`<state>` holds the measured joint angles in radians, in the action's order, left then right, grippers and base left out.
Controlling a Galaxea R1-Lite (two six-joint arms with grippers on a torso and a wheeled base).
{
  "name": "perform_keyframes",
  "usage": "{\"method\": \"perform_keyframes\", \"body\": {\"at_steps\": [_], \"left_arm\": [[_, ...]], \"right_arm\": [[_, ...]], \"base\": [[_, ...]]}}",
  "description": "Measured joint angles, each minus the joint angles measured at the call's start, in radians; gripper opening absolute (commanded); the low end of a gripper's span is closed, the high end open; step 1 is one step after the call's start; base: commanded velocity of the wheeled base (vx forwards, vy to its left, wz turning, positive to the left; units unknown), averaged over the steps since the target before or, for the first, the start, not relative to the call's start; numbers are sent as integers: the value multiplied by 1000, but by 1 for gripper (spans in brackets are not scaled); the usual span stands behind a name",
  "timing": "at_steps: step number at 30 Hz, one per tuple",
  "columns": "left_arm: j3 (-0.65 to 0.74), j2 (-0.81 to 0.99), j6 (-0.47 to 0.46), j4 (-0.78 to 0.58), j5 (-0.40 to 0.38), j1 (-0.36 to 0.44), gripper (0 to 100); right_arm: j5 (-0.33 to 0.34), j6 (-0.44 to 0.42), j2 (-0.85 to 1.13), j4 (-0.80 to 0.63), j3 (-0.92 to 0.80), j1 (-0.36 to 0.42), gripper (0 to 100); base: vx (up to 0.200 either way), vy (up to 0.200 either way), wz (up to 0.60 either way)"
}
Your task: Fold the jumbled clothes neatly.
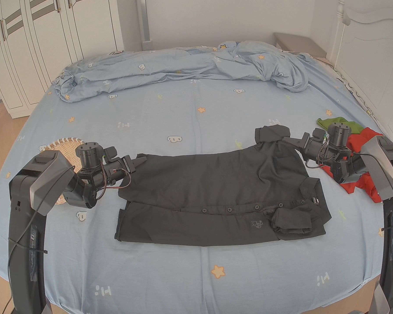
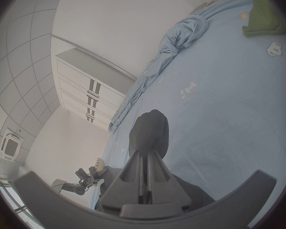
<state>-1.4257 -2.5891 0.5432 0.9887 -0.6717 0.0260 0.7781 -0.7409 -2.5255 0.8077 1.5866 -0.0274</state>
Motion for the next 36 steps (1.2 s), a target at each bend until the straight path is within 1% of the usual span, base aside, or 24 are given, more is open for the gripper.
{"method": "perform_keyframes", "body": {"at_steps": [8, 14, 17, 25, 36], "left_arm": [[135, 69, -2, 89, -25, -8, 0], [250, 98, -3, 207, -42, -11, 0], [292, 105, -2, 248, -50, -12, 0], [329, 111, -1, 258, -54, -16, 0], [325, 89, -2, 258, -54, -31, 0]], "right_arm": [[27, 0, 83, 84, -168, 0, 0], [45, 0, 128, 111, -277, 0, 0], [59, -1, 148, 156, -328, 0, 0], [66, 0, 192, 183, -428, 0, 0], [68, 13, 210, 244, -576, -23, 0]], "base": [[0, 0, 0], [0, 0, 0], [0, 0, 0], [0, 0, 0], [0, 0, 0]]}}
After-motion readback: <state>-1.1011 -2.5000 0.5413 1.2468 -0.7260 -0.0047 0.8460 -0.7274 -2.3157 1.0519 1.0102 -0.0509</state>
